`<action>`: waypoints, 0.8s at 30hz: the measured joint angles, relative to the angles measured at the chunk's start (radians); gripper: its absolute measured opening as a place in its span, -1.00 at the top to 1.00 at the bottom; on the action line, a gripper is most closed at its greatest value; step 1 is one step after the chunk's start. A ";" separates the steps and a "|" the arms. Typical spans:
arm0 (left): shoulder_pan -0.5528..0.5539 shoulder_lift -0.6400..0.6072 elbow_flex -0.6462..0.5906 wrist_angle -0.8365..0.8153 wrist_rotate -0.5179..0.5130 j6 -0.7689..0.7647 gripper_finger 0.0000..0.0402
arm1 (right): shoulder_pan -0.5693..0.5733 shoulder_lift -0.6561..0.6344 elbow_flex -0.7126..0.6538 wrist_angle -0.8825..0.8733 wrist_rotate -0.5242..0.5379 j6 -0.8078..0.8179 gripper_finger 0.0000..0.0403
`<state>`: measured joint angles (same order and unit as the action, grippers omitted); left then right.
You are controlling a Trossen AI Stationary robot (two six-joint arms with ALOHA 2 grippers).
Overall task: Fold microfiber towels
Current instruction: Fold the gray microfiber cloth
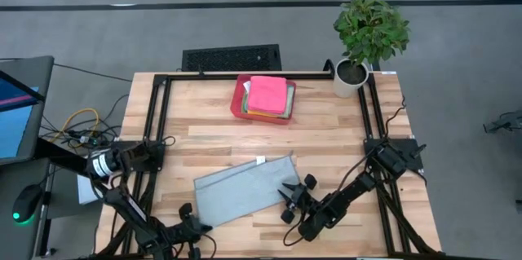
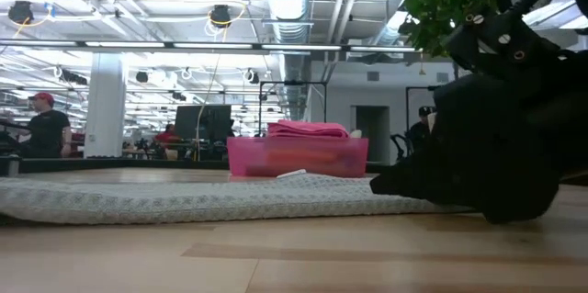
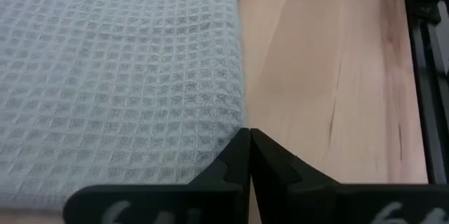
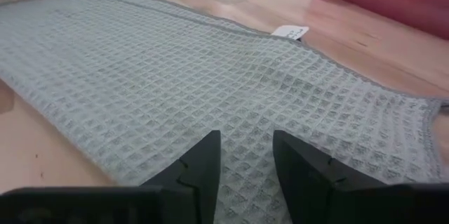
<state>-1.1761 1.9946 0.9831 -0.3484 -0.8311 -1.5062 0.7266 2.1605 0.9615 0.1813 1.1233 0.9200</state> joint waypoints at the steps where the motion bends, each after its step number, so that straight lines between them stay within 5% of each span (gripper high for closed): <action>1: -0.008 -0.002 0.007 -0.023 0.000 -0.008 1.00 | 0.003 0.000 0.000 -0.002 0.000 -0.004 0.22; 9: -0.029 0.003 0.055 -0.074 0.006 0.075 0.88 | 0.004 0.000 0.000 -0.001 -0.001 -0.004 0.26; 19: 0.024 0.005 0.246 -0.344 0.188 0.238 0.11 | 0.004 -0.001 0.000 0.014 -0.002 -0.005 0.27; 24: 0.032 0.005 0.324 -0.538 0.219 0.174 -0.07 | 0.006 -0.001 0.000 0.020 -0.001 -0.006 0.29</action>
<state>-1.1437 1.9993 1.3070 -0.8859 -0.6125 -1.3324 0.7323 2.1597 0.9615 0.2009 1.1219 0.9144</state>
